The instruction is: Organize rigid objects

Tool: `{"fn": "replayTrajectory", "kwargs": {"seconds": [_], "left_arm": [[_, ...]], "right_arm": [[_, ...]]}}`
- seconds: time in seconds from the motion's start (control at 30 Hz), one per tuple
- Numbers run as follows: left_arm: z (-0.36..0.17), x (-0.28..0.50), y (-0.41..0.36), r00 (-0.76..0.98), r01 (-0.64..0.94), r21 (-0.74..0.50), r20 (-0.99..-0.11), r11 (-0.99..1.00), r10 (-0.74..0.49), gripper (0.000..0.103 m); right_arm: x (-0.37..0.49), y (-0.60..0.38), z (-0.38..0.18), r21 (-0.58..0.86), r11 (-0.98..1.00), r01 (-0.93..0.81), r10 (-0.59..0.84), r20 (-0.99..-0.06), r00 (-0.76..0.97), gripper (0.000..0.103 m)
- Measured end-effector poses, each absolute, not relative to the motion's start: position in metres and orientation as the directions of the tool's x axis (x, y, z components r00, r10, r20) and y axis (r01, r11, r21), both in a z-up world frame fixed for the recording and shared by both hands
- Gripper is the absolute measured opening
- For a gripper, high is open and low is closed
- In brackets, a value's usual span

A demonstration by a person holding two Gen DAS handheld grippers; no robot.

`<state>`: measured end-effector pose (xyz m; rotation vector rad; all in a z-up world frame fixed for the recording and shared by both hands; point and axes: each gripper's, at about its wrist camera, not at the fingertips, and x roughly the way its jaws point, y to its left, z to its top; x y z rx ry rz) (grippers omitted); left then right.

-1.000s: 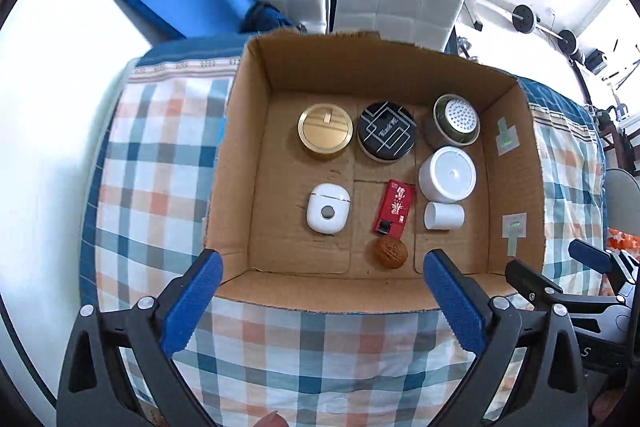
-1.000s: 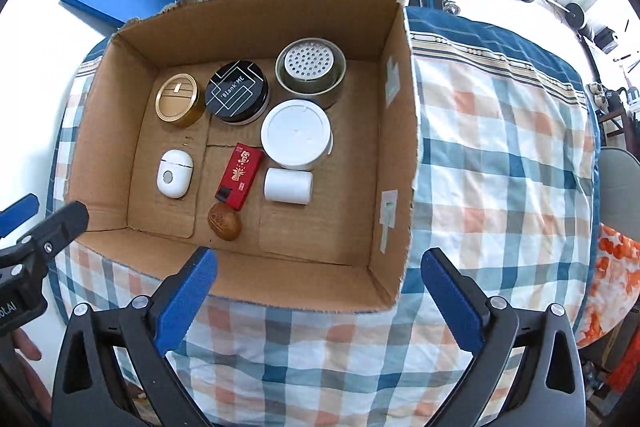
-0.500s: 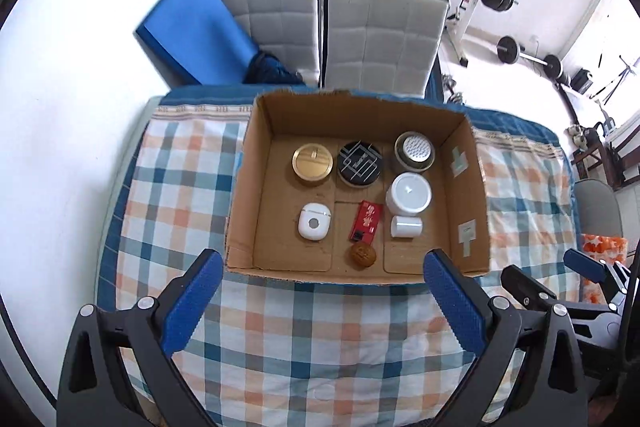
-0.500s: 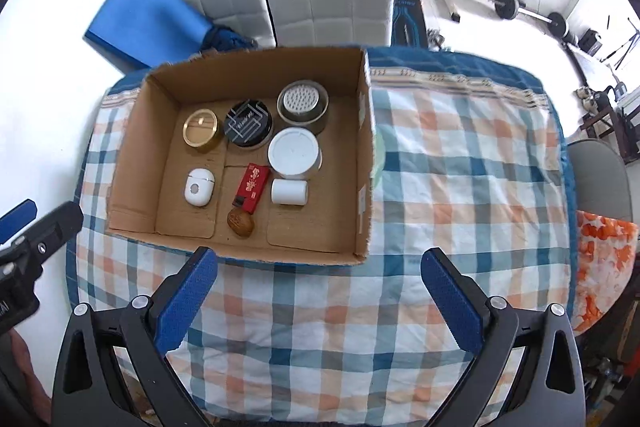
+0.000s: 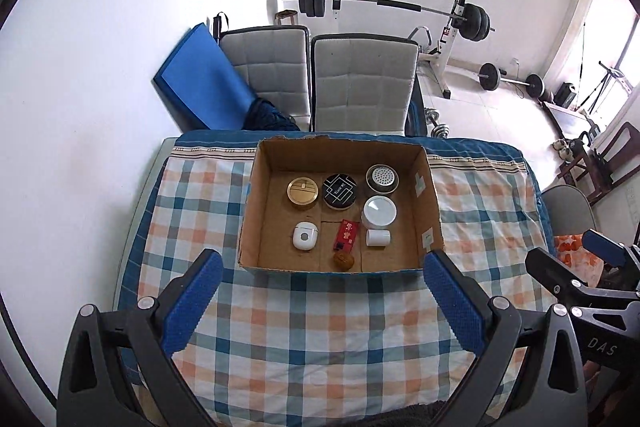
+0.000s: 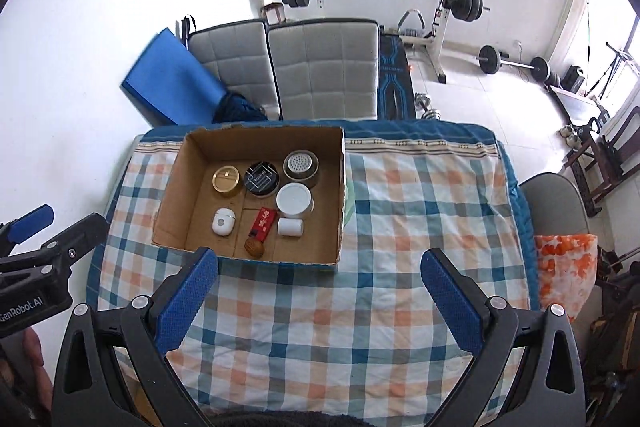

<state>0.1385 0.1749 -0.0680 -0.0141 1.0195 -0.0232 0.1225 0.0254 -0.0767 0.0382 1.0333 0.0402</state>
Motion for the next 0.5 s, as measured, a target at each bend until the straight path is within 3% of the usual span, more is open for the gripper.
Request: {"fn": "replayTrajectory", "kwargs": {"seconds": [0.5], "left_arm": [[-0.039,0.103,0.166,0.591,0.006,-0.001,-0.807,1.000,-0.004,0.103]], "right_arm": [[0.088,0.017,-0.043,0.043,0.999,0.022,0.022,-0.819,0.573,0.103]]}}
